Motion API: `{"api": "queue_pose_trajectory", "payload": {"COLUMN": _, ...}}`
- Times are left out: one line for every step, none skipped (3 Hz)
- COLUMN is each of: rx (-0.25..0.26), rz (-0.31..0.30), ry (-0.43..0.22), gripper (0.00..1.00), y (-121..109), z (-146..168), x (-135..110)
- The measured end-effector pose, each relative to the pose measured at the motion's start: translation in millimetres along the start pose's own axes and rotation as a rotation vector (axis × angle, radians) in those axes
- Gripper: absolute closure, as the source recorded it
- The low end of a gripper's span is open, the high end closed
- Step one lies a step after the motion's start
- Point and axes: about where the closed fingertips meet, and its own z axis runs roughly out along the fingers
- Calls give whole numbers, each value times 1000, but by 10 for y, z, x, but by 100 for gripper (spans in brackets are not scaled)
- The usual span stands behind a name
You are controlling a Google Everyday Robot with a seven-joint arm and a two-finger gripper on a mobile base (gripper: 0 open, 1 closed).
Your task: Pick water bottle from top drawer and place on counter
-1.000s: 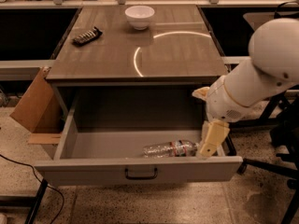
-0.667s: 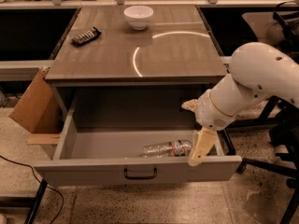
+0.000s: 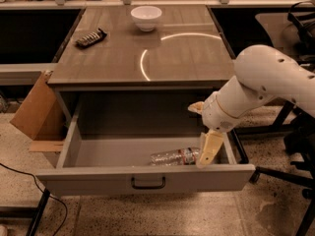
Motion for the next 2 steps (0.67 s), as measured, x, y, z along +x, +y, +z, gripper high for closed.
{"api": "queue_pose_trajectory", "payload": {"rx": 7, "rz": -52, "ry": -19, "gripper": 0, "y": -237, "z": 140, "x": 64}}
{"api": "queue_pose_trajectory", "payload": {"rx": 24, "rz": -77, "ry": -46, "gripper": 0, "y": -407, "z": 248, "x": 140}}
